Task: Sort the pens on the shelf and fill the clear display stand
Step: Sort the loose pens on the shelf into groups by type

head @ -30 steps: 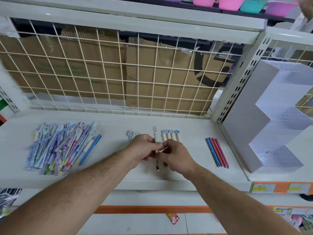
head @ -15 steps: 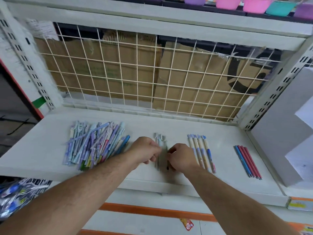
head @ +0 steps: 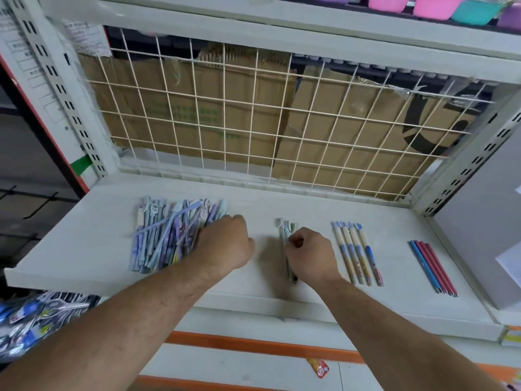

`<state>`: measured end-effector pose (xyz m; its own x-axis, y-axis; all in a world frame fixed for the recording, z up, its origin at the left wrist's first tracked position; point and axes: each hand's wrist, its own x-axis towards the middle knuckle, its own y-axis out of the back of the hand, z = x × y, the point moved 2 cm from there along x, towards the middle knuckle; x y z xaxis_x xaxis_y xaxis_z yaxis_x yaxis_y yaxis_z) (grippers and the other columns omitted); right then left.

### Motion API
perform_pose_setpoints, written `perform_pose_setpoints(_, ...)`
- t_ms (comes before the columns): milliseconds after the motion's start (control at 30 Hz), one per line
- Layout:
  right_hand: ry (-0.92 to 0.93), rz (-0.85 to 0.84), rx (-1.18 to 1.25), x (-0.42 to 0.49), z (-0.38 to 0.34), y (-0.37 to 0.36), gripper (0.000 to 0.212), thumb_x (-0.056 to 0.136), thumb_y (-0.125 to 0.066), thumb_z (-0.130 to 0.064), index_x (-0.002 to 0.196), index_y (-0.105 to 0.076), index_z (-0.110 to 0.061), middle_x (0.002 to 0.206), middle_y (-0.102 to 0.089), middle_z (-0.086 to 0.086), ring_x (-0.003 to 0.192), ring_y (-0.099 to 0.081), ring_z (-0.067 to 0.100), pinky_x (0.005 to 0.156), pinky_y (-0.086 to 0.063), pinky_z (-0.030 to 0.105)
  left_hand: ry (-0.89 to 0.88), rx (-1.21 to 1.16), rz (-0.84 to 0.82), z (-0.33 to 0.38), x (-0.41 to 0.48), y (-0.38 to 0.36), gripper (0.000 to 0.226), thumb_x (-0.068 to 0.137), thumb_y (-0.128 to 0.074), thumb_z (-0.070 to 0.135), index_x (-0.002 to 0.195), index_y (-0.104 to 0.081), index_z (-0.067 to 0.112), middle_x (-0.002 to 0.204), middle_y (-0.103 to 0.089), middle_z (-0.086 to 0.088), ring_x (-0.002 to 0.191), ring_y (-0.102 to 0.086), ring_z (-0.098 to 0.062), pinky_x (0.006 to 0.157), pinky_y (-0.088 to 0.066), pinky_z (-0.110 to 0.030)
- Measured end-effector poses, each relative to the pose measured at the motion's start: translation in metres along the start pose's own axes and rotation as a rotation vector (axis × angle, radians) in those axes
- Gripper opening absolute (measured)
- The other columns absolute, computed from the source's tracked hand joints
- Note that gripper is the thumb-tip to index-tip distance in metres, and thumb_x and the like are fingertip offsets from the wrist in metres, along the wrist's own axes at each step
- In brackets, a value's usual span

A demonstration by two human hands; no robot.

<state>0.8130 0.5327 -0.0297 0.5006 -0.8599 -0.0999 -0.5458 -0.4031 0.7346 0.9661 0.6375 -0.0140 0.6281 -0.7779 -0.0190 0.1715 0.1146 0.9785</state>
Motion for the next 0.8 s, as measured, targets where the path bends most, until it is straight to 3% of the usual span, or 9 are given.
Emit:
perform_pose_setpoints(100,0.003,-0.003,0.056,-0.005,-0.007,-0.010,0.012,0.091,-0.056,-0.021,0.086,-0.066,-0.026,0.079,-0.068,-0.008,0.072,-0.066,0.016,0.064,-0.057,0.030,0.009,0.158,0.007,-0.020,0.002,0.003,0.034,0.092,-0.056,0.036,0.114,-0.054,0.010,0.116,-0.060,-0.010,0.101,-0.061,-0.028,0.068,-0.039,-0.029)
perform_pose_setpoints(267,0.011,-0.005,0.102,-0.012,-0.015,-0.020,0.013,0.089,-0.059,-0.020,0.083,-0.068,-0.026,0.081,-0.069,-0.010,0.078,-0.066,0.012,0.075,-0.057,0.031,-0.017,0.196,-0.090,-0.031,-0.001,0.002,0.030,0.089,-0.063,0.045,0.094,-0.058,0.016,0.084,-0.061,0.000,0.079,-0.059,-0.021,0.064,-0.044,-0.027)
perform_pose_setpoints(400,0.011,-0.010,0.118,-0.015,-0.016,-0.020,0.013,0.088,-0.059,-0.018,0.084,-0.069,-0.025,0.081,-0.070,-0.010,0.077,-0.067,0.012,0.075,-0.058,0.032,0.011,0.159,-0.128,-0.031,0.001,0.000,0.026,0.088,-0.066,0.033,0.075,-0.051,0.016,0.063,-0.050,0.003,0.062,-0.054,-0.019,0.055,-0.038,-0.025)
perform_pose_setpoints(600,0.010,-0.031,0.154,-0.012,-0.014,-0.014,0.017,0.087,-0.058,-0.018,0.078,-0.068,-0.027,0.078,-0.070,-0.008,0.068,-0.067,0.018,0.066,-0.062,0.040,0.035,0.179,-0.174,-0.029,0.005,-0.004,0.027,0.085,-0.063,0.020,0.066,-0.044,0.017,0.063,-0.053,0.002,0.055,-0.051,-0.017,0.054,-0.038,-0.024)
perform_pose_setpoints(800,0.019,-0.043,0.171,-0.012,-0.014,-0.012,0.015,0.088,-0.059,-0.018,0.079,-0.069,-0.026,0.077,-0.070,-0.007,0.065,-0.065,0.017,0.064,-0.063,0.041,0.055,0.181,-0.202,-0.023,0.005,-0.002,0.013,0.084,-0.058,0.012,0.075,-0.049,0.015,0.066,-0.052,0.001,0.057,-0.049,-0.016,0.050,-0.032,-0.024)
